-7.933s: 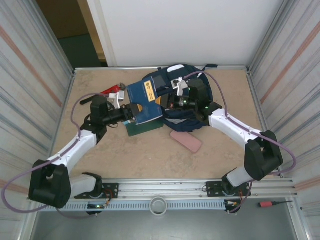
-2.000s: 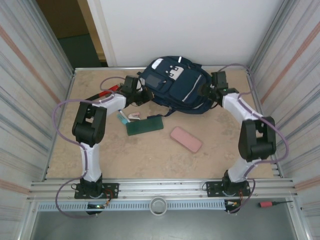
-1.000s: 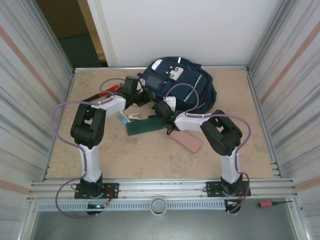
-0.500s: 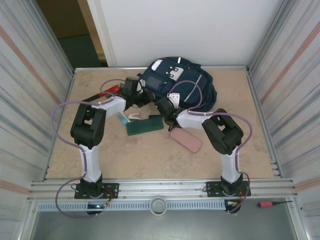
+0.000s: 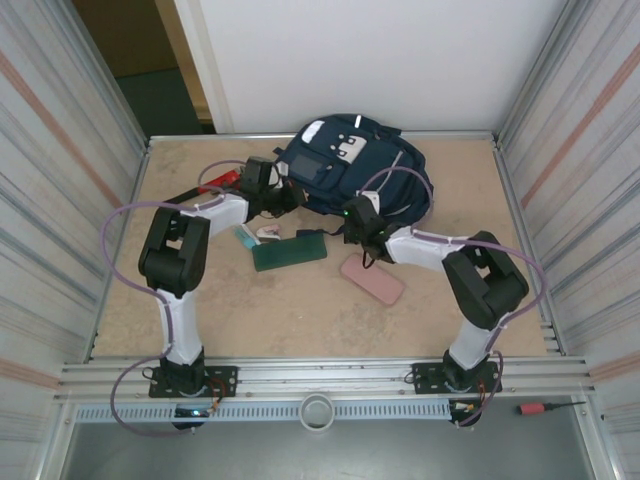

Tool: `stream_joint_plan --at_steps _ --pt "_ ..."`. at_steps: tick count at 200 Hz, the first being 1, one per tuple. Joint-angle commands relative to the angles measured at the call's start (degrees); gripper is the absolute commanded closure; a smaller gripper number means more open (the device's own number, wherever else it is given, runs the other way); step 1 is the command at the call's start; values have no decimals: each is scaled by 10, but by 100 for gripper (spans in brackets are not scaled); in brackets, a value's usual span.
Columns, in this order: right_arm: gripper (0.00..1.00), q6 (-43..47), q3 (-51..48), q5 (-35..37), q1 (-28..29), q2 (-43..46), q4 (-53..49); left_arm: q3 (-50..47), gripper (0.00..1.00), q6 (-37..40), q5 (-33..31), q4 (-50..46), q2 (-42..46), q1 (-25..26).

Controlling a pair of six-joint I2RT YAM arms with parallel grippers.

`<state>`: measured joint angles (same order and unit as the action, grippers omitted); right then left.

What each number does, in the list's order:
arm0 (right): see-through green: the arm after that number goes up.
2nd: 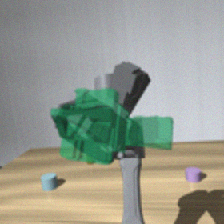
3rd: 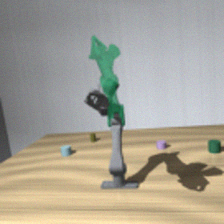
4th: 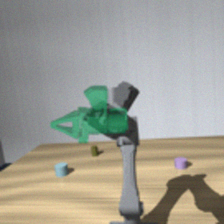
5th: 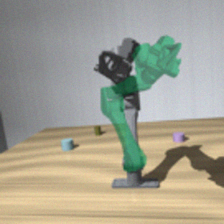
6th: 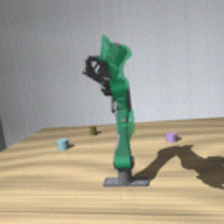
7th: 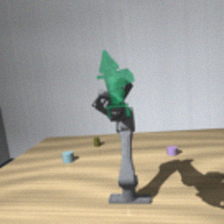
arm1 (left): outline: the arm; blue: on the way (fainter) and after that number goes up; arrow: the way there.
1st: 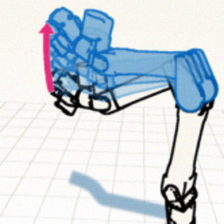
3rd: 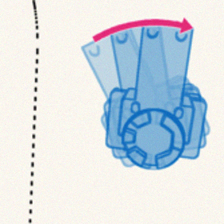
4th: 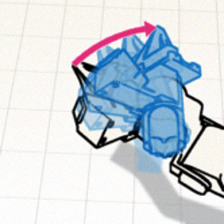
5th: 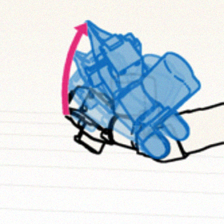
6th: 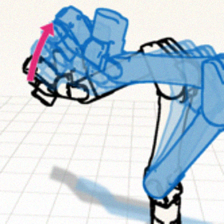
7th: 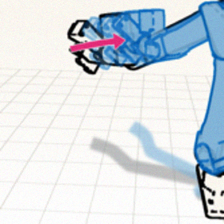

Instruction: Pack the student bag

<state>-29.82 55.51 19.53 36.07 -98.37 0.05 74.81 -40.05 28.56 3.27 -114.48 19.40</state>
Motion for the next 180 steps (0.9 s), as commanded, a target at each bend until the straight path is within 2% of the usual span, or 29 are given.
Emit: stream_joint_plan --at_steps 1,49,69,101,117,131,141,156,180 --pt "100 20 -27 -14 -29 47 -23 -7 100 32 9 2 36 -22" --pt "100 26 -79 -73 -112 113 -59 -10 100 62 6 -10 36 -49" --pt "100 35 -88 -138 -134 131 -55 -2 100 80 -8 -19 31 -59" --pt "100 54 -73 -245 -128 140 -47 19 100 121 -8 -42 26 -63" --pt "100 56 -57 -276 -126 147 -60 5 83 159 -25 -39 53 -63" --pt "100 55 -43 -294 -125 151 -76 -22 61 202 -47 -23 93 -62" --pt "100 55 -34 -304 -124 153 -86 -47 52 244 -63 -8 123 -59" --pt "100 55 -21 -317 -124 154 -103 -86 44 323 -78 19 170 -45" --pt "100 55 -5 -340 -124 151 -117 -130 42 510 -62 41 217 21"
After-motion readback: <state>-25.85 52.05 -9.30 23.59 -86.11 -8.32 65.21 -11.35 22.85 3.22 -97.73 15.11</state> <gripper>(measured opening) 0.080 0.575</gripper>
